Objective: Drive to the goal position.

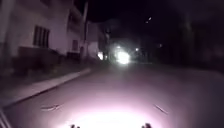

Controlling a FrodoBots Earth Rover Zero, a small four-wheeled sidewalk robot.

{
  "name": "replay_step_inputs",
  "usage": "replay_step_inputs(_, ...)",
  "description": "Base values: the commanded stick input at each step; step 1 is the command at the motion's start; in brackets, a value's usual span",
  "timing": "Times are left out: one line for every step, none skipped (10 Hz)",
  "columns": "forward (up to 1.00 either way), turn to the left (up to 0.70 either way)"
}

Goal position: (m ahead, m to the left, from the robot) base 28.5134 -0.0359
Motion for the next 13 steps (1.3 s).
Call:
replay_step_inputs(0.7,0.0)
replay_step_inputs(0.7,0.0)
replay_step_inputs(0.7,0.0)
replay_step_inputs(0.7,0.0)
replay_step_inputs(0.7,0.0)
replay_step_inputs(0.7,0.0)
replay_step_inputs(0.7,0.0)
replay_step_inputs(0.7,0.0)
replay_step_inputs(0.7,0.0)
replay_step_inputs(0.7,-0.16)
replay_step_inputs(0.7,-0.34)
replay_step_inputs(0.7,-0.07)
replay_step_inputs(0.7,0.0)
